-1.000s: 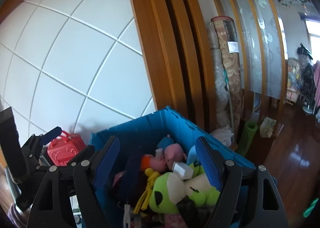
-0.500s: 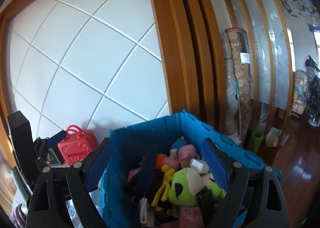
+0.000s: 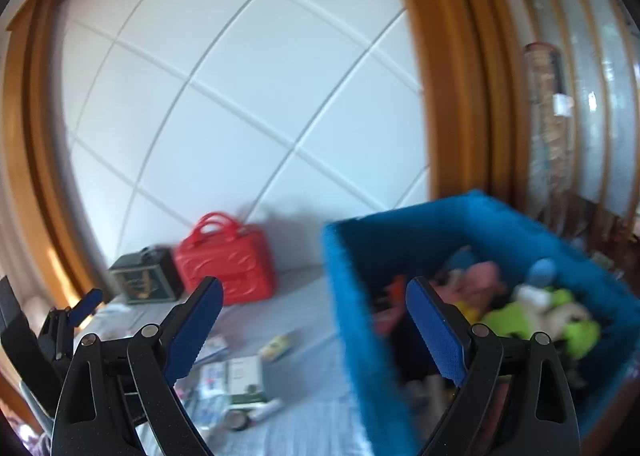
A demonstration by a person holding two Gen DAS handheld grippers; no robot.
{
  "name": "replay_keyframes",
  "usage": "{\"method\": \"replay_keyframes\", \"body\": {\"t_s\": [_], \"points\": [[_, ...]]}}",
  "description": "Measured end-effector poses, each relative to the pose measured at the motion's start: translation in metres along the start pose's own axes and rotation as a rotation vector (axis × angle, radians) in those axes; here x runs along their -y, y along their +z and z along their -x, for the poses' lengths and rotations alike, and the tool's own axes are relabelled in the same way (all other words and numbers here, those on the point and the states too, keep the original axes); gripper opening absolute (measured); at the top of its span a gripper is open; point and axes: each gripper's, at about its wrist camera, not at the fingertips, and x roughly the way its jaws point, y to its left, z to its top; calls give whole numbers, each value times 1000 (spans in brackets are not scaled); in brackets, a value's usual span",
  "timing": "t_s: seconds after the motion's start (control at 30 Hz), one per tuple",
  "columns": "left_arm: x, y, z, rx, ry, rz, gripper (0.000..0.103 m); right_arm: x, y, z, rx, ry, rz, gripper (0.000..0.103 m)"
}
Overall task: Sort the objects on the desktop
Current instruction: 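Return both tools from the crate to the bed, then grasp the green-and-pink pig plush with the right tool while the left tool grasps the pink Kotex pack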
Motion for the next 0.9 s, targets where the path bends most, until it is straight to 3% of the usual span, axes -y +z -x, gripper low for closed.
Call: {"method": "replay_keyframes", "body": {"t_s": [0.17, 0.4, 0.5, 0.67, 0.9], "points": [[-85, -60, 7, -74, 82, -7, 103, -93, -35, -63, -85, 149, 87, 94], [-181, -122, -4, -221, 223, 52, 103, -232, -95, -162, -264, 404, 366, 94], [-204, -135, -9, -250, 285, 74, 103, -280, -112, -205, -308, 532, 475, 94], [-231, -150, -27, -265, 361, 102, 103, -340, -141, -275, -431, 658, 623, 94], [-252, -185, -72, -376, 392, 171, 103, -378, -186, -357, -574, 788, 771, 94]]}}
